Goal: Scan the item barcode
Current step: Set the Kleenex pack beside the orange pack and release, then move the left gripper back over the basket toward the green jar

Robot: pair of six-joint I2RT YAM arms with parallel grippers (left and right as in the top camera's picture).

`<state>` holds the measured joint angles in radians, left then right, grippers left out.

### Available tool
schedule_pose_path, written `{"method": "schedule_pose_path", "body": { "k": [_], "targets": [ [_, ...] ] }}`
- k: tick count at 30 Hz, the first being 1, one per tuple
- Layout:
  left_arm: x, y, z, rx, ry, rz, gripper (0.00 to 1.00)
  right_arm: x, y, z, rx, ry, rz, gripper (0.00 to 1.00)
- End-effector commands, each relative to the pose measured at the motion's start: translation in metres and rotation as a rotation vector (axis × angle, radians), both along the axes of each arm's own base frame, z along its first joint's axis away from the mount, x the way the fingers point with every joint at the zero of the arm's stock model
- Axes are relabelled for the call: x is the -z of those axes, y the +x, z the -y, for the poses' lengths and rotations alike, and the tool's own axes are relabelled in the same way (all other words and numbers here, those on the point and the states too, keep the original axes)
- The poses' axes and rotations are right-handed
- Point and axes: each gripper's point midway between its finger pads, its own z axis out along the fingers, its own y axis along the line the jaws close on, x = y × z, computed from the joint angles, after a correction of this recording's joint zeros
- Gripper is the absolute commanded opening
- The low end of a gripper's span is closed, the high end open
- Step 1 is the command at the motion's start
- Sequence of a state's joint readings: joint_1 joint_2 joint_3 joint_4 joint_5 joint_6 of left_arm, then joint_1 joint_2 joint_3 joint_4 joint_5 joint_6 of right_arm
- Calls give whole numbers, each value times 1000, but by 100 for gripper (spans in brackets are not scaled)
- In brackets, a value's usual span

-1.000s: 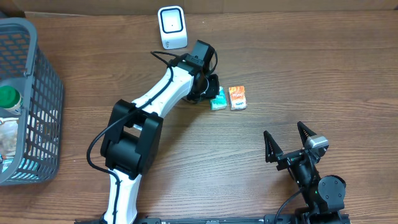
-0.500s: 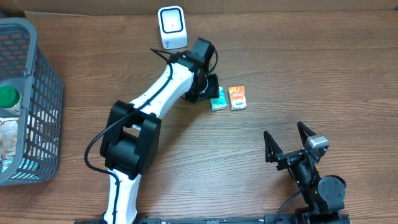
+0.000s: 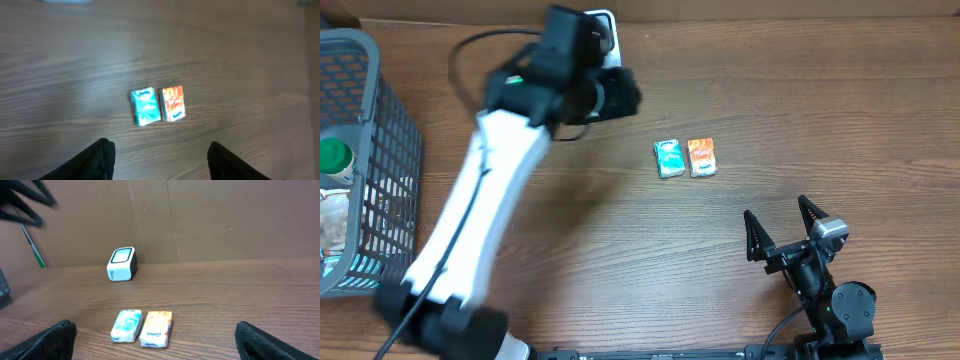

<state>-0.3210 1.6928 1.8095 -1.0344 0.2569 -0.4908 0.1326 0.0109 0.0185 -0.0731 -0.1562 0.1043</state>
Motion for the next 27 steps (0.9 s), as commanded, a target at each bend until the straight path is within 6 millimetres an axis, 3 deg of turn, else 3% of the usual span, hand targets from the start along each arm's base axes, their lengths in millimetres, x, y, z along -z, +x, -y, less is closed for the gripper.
{"method": "schedule_pose_path", "body": {
  "k": [1,12,18,22,27],
  "targets": [
    [-36,-8,-34,-32,13,89,63,3,0,0,1,0,0,100],
    [-120,-47,-125,-193,16,306,69,3,0,0,1,0,0,100],
    [-157,-73,-200,-400,65,347,75,3,0,0,1,0,0,100],
    [-164,-94,-254,-576,96,335,78,3,0,0,0,0,1,100],
    [-151,-120,-317,-809,122,263,78,3,0,0,0,0,0,100]
  ]
}}
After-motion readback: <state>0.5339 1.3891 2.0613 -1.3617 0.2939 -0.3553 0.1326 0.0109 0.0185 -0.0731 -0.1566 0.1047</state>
